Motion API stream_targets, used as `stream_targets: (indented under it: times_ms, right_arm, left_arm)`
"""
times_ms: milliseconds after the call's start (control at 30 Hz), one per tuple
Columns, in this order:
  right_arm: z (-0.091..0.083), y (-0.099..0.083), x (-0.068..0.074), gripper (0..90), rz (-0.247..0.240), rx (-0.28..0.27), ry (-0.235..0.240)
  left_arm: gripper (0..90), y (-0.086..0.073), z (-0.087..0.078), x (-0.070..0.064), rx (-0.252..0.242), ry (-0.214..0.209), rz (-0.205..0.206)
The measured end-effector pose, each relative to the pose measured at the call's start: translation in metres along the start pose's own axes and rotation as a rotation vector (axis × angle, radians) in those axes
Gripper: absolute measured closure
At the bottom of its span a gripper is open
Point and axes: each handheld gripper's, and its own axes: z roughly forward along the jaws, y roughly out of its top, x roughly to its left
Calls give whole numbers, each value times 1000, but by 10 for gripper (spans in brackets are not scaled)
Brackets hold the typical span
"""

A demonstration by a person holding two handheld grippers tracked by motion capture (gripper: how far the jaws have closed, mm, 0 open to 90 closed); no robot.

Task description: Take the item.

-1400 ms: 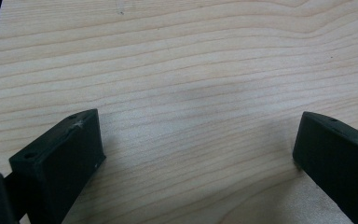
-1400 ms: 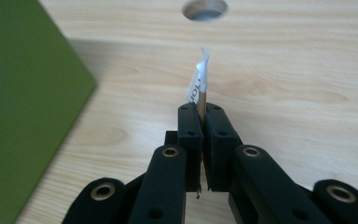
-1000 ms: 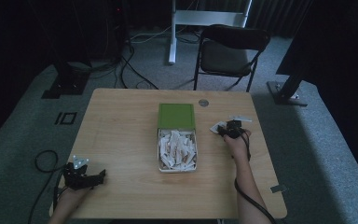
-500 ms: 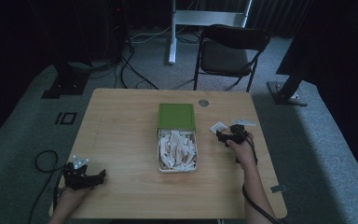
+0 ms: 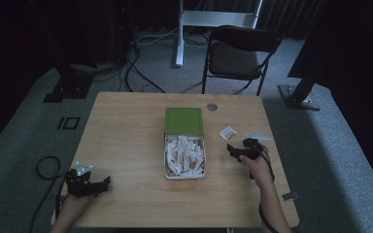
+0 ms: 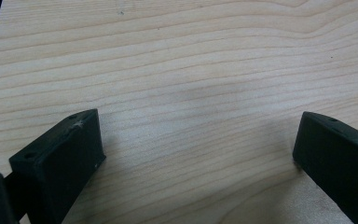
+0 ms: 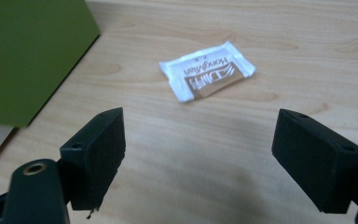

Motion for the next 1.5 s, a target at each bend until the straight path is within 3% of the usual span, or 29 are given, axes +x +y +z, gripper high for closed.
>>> stream_targets:
  times_ms: [467,633,700,767,933,1033,1133,1367,1433,1500]
  right_arm:
    - [-23,-23,10,143,-44,-19,49]
    - [-29,-35,14,142,-98,-4,77]
    - [-33,-40,14,143,-120,-2,72]
    - [-35,-45,13,143,-111,-5,56]
    - [-41,-57,10,143,-148,29,33]
    - [-44,-62,10,143,-138,35,49]
    - [-48,-66,11,143,-170,52,48]
    - [-58,-75,13,142,-181,47,72]
    - [-63,-78,14,142,-229,71,90]
    - [-65,-80,14,142,-242,78,98]
  left_arm:
    - [23,0,0,0,0,0,0]
    - [23,0,0,0,0,0,0]
    - [23,0,0,0,0,0,0]
    - [23,0,0,0,-2,1,0]
    - [23,0,0,0,-2,0,0]
    - [23,0,0,0,0,0,1]
    - [23,0,0,0,0,1,2]
    - [24,0,0,0,0,1,2]
    - [24,0,0,0,0,0,2]
    - [24,0,0,0,0,0,2]
